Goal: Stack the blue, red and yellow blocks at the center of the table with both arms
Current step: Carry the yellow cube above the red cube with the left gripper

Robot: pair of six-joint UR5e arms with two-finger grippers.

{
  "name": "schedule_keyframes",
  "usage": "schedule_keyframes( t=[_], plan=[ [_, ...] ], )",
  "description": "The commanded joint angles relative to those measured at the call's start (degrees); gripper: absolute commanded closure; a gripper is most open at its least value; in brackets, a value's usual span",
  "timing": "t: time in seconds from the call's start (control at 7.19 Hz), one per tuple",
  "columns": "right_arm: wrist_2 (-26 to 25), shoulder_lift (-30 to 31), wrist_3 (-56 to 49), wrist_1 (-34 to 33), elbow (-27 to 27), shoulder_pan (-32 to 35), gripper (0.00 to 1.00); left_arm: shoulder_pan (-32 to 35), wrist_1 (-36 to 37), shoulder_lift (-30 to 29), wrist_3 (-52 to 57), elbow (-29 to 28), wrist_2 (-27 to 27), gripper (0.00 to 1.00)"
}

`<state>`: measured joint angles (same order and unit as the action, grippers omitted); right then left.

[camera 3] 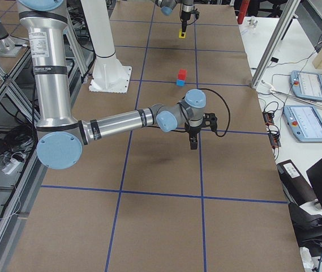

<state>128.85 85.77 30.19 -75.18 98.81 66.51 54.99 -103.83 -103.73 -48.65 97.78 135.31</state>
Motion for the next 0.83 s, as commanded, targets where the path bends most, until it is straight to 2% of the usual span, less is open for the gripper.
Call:
schedule_keyframes(
  t=[0.0,0.14,0.28,0.56,0.7],
  plan=[
    [0.00,0.01,-0.65,0.03,-0.28,-0.06,0.00,-9.59,16.14,-17.90,-11.23,6.71,-4.06,1.00],
    [0.00,0.01,-0.74,0.03,-0.28,0.02,0.00,-14.25,22.64,-26.44,-13.12,6.02,-10.62,1.00],
    [-0.09,0.10,-0.83,0.03,-0.46,0.02,0.00,-16.48,24.01,-33.40,-13.14,3.23,-16.17,1.00],
    [0.00,0.36,-0.74,0.03,-0.28,0.11,0.00,-18.50,23.16,-47.73,-12.01,-17.52,-17.45,1.00],
    [0.00,0.45,-0.74,0.03,-0.37,0.11,0.00,-19.91,22.63,-47.88,-8.60,-19.89,-19.98,1.00]
  ],
)
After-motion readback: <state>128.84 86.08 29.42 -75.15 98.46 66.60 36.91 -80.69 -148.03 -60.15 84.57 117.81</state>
